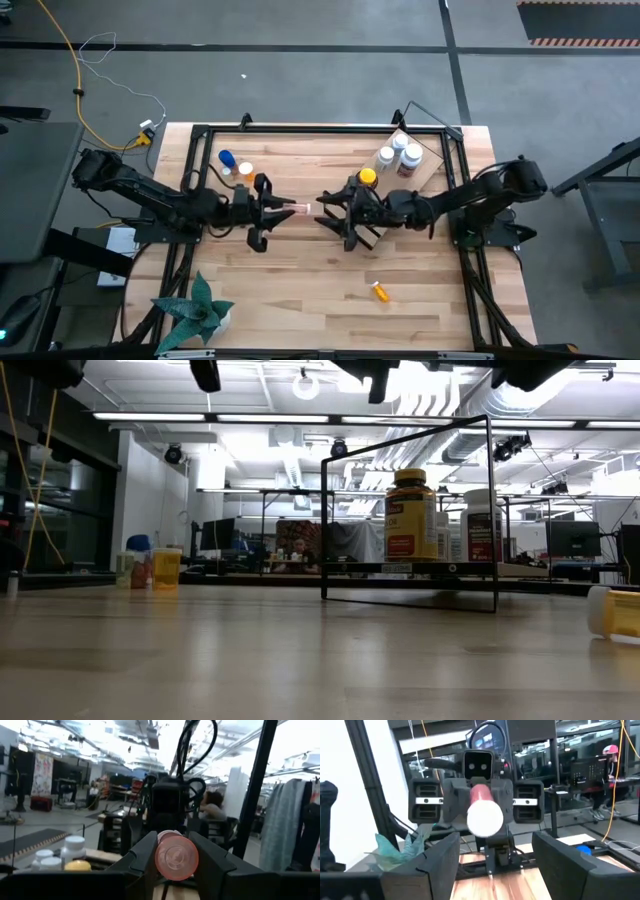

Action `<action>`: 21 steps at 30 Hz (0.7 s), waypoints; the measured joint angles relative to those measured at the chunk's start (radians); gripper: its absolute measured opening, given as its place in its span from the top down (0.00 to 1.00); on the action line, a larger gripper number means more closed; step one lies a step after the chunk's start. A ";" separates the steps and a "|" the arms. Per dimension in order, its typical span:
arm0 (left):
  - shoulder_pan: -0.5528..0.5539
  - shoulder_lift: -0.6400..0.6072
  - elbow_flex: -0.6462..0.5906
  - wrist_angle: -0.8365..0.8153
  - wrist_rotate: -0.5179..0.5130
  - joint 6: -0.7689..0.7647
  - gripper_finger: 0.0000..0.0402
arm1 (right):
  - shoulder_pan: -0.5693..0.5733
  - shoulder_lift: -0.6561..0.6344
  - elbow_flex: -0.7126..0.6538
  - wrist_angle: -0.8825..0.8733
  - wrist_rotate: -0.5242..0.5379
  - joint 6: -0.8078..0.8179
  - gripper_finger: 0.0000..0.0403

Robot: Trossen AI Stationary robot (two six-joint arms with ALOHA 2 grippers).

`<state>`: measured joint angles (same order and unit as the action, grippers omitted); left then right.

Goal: Pick and place medicine bottles onto shelf by color
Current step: Put the red pill bottle on the shelf

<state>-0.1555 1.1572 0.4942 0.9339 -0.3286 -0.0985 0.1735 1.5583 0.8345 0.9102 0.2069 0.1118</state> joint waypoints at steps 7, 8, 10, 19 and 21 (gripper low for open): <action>0.000 0.000 0.000 -0.024 -0.033 -0.030 0.77 | -0.011 0.006 0.000 0.037 0.001 0.014 0.41; 0.000 0.000 0.000 -0.025 -0.035 -0.037 0.77 | -0.011 0.006 0.000 0.037 0.001 0.021 0.41; 0.000 0.004 0.000 -0.020 -0.043 -0.050 0.77 | -0.010 0.006 0.000 0.033 0.001 0.026 0.41; 0.000 0.064 0.006 0.062 -0.053 -0.090 0.77 | -0.021 0.006 0.000 0.014 0.002 0.098 0.41; 0.000 0.082 0.019 0.059 -0.053 -0.098 0.77 | -0.023 0.006 0.000 0.015 0.001 0.103 0.41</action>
<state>-0.1555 1.2389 0.5136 0.9924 -0.3820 -0.1964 0.1501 1.5646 0.8345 0.9249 0.2077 0.2149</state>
